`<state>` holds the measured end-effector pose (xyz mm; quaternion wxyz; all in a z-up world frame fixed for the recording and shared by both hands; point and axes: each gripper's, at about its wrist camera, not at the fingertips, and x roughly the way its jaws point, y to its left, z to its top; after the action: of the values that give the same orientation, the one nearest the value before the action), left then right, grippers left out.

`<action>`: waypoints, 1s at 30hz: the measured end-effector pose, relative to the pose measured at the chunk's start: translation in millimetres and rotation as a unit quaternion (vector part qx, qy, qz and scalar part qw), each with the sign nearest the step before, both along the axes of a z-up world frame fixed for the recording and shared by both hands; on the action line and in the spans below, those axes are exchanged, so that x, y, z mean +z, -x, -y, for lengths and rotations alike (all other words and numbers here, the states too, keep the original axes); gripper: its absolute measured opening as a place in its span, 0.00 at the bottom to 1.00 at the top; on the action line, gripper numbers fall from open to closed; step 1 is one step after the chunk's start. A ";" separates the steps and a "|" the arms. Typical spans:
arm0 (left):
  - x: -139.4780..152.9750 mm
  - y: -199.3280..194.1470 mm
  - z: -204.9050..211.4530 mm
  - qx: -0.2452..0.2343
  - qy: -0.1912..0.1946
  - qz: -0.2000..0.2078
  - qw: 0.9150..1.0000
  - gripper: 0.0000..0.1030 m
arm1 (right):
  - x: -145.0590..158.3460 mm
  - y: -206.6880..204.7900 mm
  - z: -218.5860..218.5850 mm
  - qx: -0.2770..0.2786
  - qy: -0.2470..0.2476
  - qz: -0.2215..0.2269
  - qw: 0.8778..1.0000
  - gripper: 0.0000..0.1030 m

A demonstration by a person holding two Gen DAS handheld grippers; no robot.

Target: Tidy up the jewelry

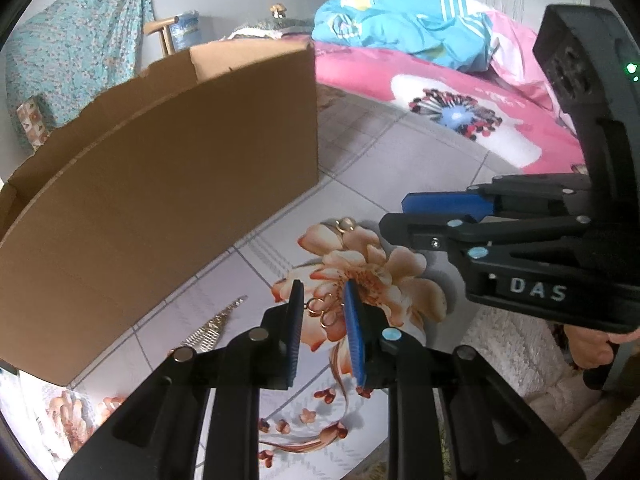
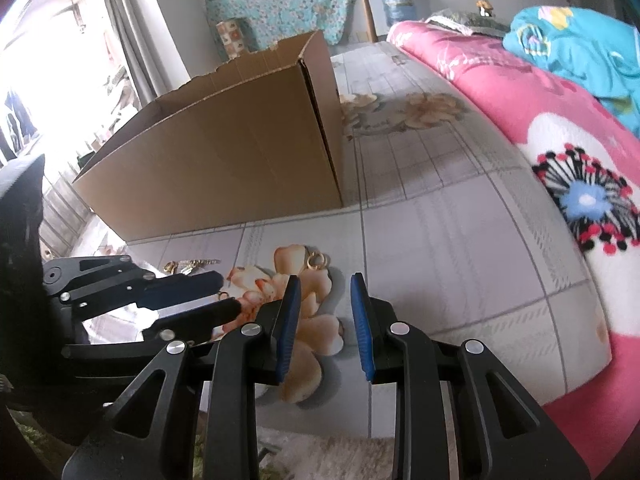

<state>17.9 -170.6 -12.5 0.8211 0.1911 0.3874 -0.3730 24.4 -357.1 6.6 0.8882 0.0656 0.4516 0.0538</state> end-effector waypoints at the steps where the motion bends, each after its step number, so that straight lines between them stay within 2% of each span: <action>1: 1.8 -0.7 -1.9 0.003 0.003 0.002 1.000 0.19 | 0.2 -2.7 -1.5 0.003 0.006 0.002 1.000 0.25; 12: 7.1 -8.8 -15.8 0.013 0.022 0.004 1.000 0.19 | -17.0 -28.4 -25.6 0.064 0.078 -0.011 0.995 0.23; 14: 6.7 -9.6 -16.7 0.015 0.023 0.004 1.000 0.19 | -17.5 -29.3 -29.4 0.073 0.095 -0.010 0.993 0.19; 16: 6.2 -10.7 -18.4 0.016 0.025 0.003 1.000 0.19 | -17.5 -29.0 -32.2 0.086 0.103 -0.011 0.991 0.09; 18: 6.1 -11.2 -19.5 0.017 0.027 0.002 0.999 0.19 | -16.6 -27.9 -34.3 0.092 0.112 -0.012 0.989 0.09; 21: 6.4 -11.7 -20.6 0.019 0.030 0.003 0.999 0.19 | -15.7 -26.8 -32.2 0.091 0.107 -0.012 0.990 0.06; 22: 6.9 -11.4 -21.2 0.019 0.031 0.003 0.999 0.19 | -14.9 -26.7 -31.1 0.088 0.104 -0.010 0.991 0.00; 30: 11.6 -5.0 -26.6 0.020 0.035 0.009 0.999 0.19 | -11.3 -22.5 -22.3 0.073 0.076 -0.013 0.994 0.00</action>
<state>22.9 -143.9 -0.8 0.8382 0.1581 0.3705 -0.3676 46.9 -334.8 -4.8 0.8784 -0.0350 0.4693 0.0834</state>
